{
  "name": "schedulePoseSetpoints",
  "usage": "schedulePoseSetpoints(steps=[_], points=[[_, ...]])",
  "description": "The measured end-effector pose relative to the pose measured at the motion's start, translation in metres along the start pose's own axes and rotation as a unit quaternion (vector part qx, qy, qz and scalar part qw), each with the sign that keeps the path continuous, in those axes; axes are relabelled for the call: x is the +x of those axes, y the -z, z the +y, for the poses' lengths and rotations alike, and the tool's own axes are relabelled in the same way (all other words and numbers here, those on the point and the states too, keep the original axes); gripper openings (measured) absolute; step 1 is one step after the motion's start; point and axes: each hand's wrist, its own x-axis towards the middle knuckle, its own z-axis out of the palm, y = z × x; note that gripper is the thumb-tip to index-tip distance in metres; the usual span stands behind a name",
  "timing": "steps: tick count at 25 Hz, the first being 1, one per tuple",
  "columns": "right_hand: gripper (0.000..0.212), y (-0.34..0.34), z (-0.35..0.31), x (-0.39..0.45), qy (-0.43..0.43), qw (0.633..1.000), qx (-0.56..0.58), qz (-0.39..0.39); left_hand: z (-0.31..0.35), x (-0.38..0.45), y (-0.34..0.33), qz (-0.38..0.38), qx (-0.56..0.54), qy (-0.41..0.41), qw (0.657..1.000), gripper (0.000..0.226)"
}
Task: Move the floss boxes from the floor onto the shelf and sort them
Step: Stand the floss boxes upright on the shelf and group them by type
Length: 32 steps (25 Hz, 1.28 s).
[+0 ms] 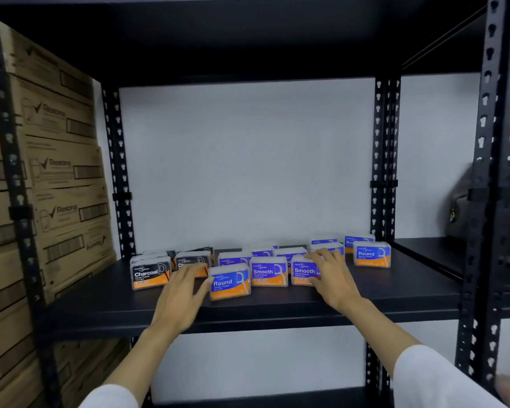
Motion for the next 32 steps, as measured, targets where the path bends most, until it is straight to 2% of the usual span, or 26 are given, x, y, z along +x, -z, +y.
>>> schedulePoseSetpoints(steps=[4, 8, 10, 12, 15, 17, 21, 25, 28, 32], points=[[0.051, -0.001, -0.020, -0.004, 0.036, 0.997, 0.028, 0.055, -0.035, -0.017, 0.007, -0.041, 0.065, 0.059, 0.995, 0.046], [0.045, -0.003, -0.063, -0.003, 0.088, 0.988, 0.112, 0.061, -0.041, -0.020, -0.001, -0.084, 0.142, 0.055, 0.985, 0.045], [0.046, -0.008, -0.091, -0.001, 0.106, 0.983, 0.144, 0.027, -0.042, -0.019, -0.002, -0.088, 0.138, 0.058, 0.985, 0.045], [0.051, -0.016, -0.115, 0.005, 0.116, 0.978, 0.166, -0.045, -0.043, -0.020, -0.002, -0.083, 0.130, 0.062, 0.986, 0.044], [0.062, -0.035, -0.135, 0.018, 0.126, 0.973, 0.126, -0.149, -0.043, -0.019, -0.002, -0.070, 0.123, 0.073, 0.987, 0.042], [0.066, -0.044, -0.140, 0.024, 0.121, 0.972, 0.107, -0.172, -0.042, -0.019, -0.004, -0.071, 0.121, 0.077, 0.987, 0.041], [0.063, -0.042, -0.138, 0.024, 0.104, 0.970, 0.156, -0.154, -0.043, -0.017, -0.004, -0.081, 0.125, 0.077, 0.986, 0.040], [0.058, -0.006, -0.111, 0.016, 0.103, 0.969, 0.193, -0.115, -0.029, -0.017, -0.002, -0.104, 0.122, 0.098, 0.982, 0.040], [0.054, 0.032, -0.074, 0.014, 0.083, 0.975, 0.199, -0.061, 0.009, -0.020, -0.016, -0.102, 0.102, 0.079, 0.986, 0.039], [0.053, 0.075, 0.001, 0.001, 0.019, 0.988, 0.155, -0.009, 0.075, -0.020, -0.057, -0.156, 0.084, 0.040, 0.983, 0.048]])
